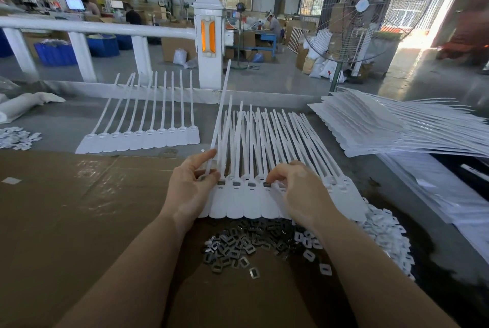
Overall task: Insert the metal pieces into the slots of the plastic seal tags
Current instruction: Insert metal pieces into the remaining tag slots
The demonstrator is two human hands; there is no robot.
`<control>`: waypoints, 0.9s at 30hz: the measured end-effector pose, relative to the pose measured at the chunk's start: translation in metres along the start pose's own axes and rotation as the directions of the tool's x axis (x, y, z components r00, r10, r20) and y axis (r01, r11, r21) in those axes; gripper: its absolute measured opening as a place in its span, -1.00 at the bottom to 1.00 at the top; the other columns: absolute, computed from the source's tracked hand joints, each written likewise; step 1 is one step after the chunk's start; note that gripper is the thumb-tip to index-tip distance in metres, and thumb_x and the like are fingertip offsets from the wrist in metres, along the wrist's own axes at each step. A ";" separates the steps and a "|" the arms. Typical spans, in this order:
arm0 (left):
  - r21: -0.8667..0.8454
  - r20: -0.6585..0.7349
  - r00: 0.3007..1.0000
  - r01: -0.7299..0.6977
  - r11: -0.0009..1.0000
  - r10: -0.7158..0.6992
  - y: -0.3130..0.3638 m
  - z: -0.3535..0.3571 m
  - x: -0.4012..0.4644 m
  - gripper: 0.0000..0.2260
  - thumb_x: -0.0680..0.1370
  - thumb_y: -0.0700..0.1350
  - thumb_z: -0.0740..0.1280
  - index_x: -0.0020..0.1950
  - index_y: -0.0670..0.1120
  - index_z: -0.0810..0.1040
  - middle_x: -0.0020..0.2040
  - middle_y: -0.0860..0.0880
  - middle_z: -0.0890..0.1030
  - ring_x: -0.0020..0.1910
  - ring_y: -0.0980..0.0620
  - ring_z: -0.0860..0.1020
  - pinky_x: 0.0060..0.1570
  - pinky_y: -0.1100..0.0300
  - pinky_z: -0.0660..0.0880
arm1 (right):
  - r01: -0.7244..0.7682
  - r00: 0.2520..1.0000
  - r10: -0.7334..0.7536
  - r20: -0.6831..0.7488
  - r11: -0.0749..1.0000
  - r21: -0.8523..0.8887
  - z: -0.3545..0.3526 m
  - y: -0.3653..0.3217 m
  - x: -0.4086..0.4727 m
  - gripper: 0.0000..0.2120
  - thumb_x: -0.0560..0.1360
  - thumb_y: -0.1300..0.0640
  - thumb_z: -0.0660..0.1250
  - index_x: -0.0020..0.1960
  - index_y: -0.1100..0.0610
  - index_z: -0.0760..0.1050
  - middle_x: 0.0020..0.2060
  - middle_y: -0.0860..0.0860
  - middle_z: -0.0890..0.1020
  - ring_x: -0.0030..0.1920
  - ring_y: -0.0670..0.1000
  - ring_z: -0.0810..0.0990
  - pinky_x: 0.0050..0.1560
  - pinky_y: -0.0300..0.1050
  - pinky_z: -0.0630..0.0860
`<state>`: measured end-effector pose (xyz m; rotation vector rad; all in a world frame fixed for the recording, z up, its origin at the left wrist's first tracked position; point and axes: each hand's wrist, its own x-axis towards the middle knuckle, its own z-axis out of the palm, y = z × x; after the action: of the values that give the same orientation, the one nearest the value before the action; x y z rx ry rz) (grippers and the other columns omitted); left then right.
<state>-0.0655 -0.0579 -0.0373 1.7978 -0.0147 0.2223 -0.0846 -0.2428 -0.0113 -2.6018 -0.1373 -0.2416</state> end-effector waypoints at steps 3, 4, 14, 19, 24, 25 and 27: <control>0.010 0.001 1.000 -0.002 1.000 0.002 0.001 0.000 -0.001 -0.62 0.52 -0.24 0.36 0.29 0.08 0.50 0.20 -0.04 0.56 0.10 0.07 0.54 0.27 0.03 0.43 | 0.007 1.000 -0.007 0.002 1.000 -0.015 0.001 0.000 0.000 -0.61 0.42 0.47 0.17 0.02 0.06 0.55 -0.02 0.00 0.48 0.12 0.02 0.46 0.12 -0.06 0.44; 0.011 0.002 1.000 -0.003 1.000 0.003 0.002 -0.001 -0.002 -0.61 0.52 -0.24 0.36 0.29 0.08 0.50 0.21 -0.04 0.56 0.08 0.09 0.54 0.26 0.04 0.44 | 0.006 1.000 -0.006 -0.018 1.000 -0.001 0.001 0.000 -0.001 -0.65 0.44 0.44 0.18 0.00 0.06 0.56 -0.05 -0.02 0.47 0.10 0.02 0.47 0.10 -0.09 0.45; 0.000 0.004 1.000 0.010 1.000 -0.010 0.001 -0.001 -0.002 -0.61 0.52 -0.25 0.35 0.30 0.06 0.50 0.20 -0.06 0.56 0.12 0.03 0.54 0.26 -0.02 0.44 | 0.030 0.997 -0.030 -0.070 1.000 -0.007 0.004 0.002 -0.003 -0.66 0.44 0.44 0.21 -0.02 0.06 0.58 -0.09 -0.03 0.46 0.09 0.00 0.48 0.11 -0.10 0.45; -0.002 0.009 1.000 0.006 1.000 -0.006 0.001 -0.001 -0.002 -0.61 0.52 -0.25 0.35 0.30 0.06 0.49 0.19 -0.06 0.57 0.13 -0.01 0.55 0.25 -0.04 0.45 | 0.042 0.999 -0.045 -0.027 0.995 -0.085 0.005 0.001 -0.001 -0.59 0.39 0.47 0.23 0.05 0.04 0.56 -0.02 -0.01 0.45 0.12 0.01 0.44 0.10 -0.08 0.42; -0.004 0.003 1.000 0.006 1.000 -0.006 0.002 0.000 -0.003 -0.61 0.52 -0.26 0.35 0.29 0.07 0.49 0.20 -0.06 0.56 0.08 0.07 0.56 0.25 -0.01 0.46 | 0.053 0.999 -0.053 0.006 0.998 -0.037 0.000 0.003 -0.001 -0.66 0.47 0.41 0.16 0.04 0.07 0.57 -0.06 -0.03 0.42 0.12 0.01 0.45 0.10 -0.11 0.41; -0.002 0.001 1.000 0.005 1.000 -0.005 0.002 0.000 -0.003 -0.62 0.52 -0.25 0.35 0.29 0.07 0.49 0.20 -0.05 0.56 0.07 0.09 0.56 0.25 0.00 0.45 | 0.058 0.998 -0.059 -0.017 0.998 -0.015 -0.001 0.003 -0.003 -0.69 0.50 0.37 0.16 0.03 0.08 0.58 -0.07 -0.04 0.43 0.10 0.00 0.45 0.07 -0.16 0.40; -0.004 -0.001 1.000 0.004 1.000 -0.004 0.002 0.000 -0.002 -0.61 0.53 -0.25 0.35 0.30 0.07 0.49 0.19 -0.05 0.56 0.07 0.09 0.56 0.26 0.00 0.45 | 0.079 0.995 -0.078 -0.059 0.997 0.011 -0.001 0.003 -0.006 -0.74 0.54 0.31 0.17 0.06 0.08 0.58 -0.04 -0.03 0.51 0.08 -0.03 0.46 0.04 -0.24 0.36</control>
<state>-0.0677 -0.0586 -0.0362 1.7937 -0.0105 0.2202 -0.0903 -0.2461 -0.0129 -2.5759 -0.2197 -0.3431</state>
